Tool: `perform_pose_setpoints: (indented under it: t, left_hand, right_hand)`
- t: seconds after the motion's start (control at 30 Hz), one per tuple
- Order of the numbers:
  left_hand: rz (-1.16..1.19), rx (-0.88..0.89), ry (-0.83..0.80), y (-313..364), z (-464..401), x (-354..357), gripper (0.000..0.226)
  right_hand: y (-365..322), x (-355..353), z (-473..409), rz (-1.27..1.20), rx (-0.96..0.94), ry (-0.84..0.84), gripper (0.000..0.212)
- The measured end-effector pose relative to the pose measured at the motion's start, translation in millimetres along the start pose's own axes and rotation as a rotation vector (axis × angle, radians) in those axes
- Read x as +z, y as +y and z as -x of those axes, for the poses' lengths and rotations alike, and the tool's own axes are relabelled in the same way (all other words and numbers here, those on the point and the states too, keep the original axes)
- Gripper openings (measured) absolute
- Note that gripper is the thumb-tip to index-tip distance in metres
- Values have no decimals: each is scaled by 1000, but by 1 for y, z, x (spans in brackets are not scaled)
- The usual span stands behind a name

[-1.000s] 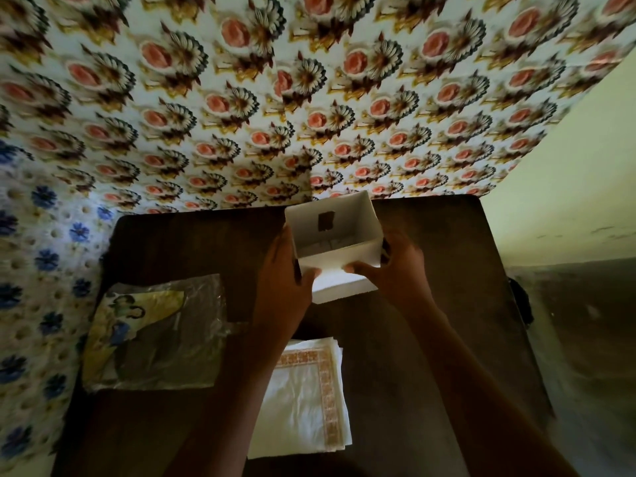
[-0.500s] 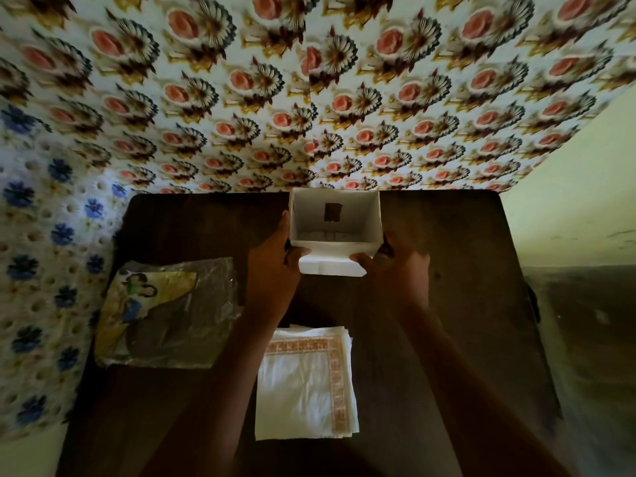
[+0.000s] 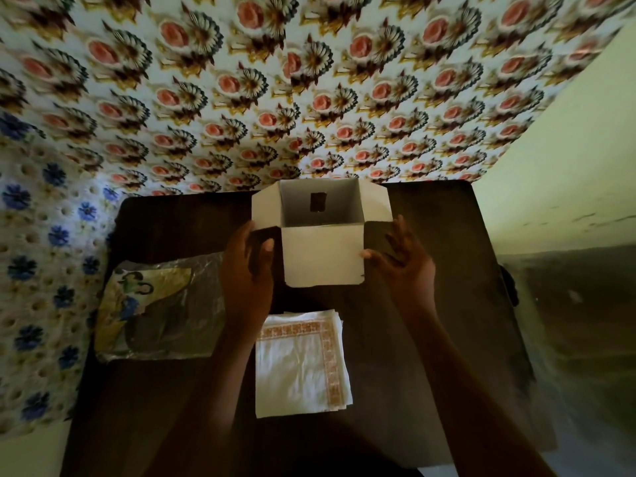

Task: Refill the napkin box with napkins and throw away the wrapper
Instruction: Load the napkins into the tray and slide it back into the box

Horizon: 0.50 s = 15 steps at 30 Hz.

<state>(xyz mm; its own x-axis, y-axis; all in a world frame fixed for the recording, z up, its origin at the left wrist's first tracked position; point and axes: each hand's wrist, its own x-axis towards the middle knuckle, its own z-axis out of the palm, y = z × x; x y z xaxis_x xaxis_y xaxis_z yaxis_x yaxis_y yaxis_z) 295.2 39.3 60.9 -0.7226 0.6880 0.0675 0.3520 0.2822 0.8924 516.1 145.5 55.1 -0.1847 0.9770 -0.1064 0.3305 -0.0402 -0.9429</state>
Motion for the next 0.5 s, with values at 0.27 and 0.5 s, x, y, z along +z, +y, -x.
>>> perform_pose_setpoints:
  t: [0.27, 0.5]
  left_hand:
    - [-41, -328, 15, -54, 92, -12, 34]
    - [-340, -565, -218, -105, 158, -17, 74]
  right_hand:
    - [47, 8, 69, 57, 201, -41, 16]
    - [80, 43, 120, 121, 354, -222, 16]
